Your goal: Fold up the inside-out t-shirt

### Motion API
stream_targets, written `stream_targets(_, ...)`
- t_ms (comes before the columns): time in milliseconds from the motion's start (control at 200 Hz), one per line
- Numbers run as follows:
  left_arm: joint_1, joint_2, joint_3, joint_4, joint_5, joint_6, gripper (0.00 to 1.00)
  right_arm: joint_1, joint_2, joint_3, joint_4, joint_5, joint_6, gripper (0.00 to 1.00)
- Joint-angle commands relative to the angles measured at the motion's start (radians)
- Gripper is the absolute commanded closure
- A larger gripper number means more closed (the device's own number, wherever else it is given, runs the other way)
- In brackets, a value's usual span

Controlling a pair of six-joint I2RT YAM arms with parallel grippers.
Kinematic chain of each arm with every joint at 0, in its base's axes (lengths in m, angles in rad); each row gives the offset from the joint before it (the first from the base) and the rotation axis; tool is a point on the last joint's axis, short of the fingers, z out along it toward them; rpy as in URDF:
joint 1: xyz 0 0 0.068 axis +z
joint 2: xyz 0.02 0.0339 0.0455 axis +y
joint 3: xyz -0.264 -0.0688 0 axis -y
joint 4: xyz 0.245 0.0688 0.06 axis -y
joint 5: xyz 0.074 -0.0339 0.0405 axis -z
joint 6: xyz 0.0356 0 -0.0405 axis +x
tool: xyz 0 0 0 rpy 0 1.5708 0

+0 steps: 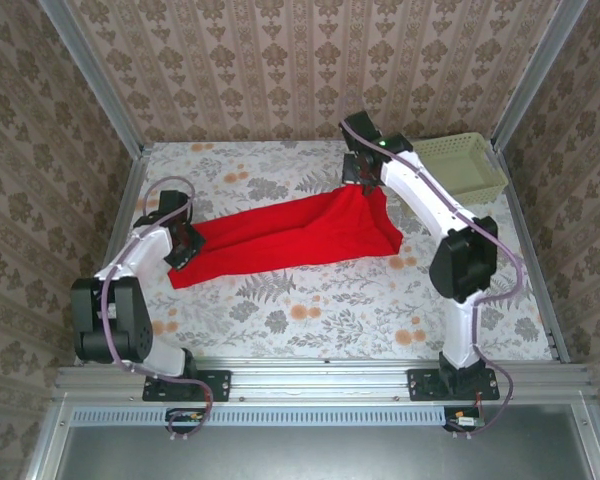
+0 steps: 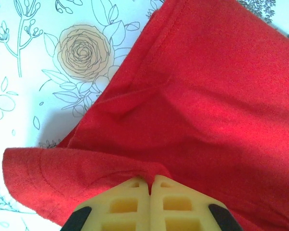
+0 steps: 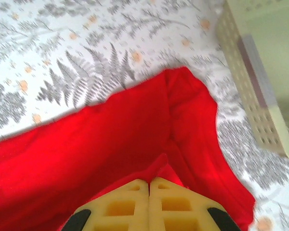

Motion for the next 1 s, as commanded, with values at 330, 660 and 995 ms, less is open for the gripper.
stream_targets(330,0.062,0.170,0.143,-0.013,0.031,0.144,0.80,-0.023,0.224,0.186,-0.095,0.034,-0.032,1.00)
stream_targets(660,0.088,0.087,0.162,-0.100,-0.114,0.216,0.38,-0.040,0.172,0.042,-0.046,0.032,-0.017,0.63)
stream_targets(995,-0.086,-0.177,-0.056,-0.099,-0.104,0.211,0.31,0.016,-0.062,-0.284,0.133,-0.032,-0.018,0.49)
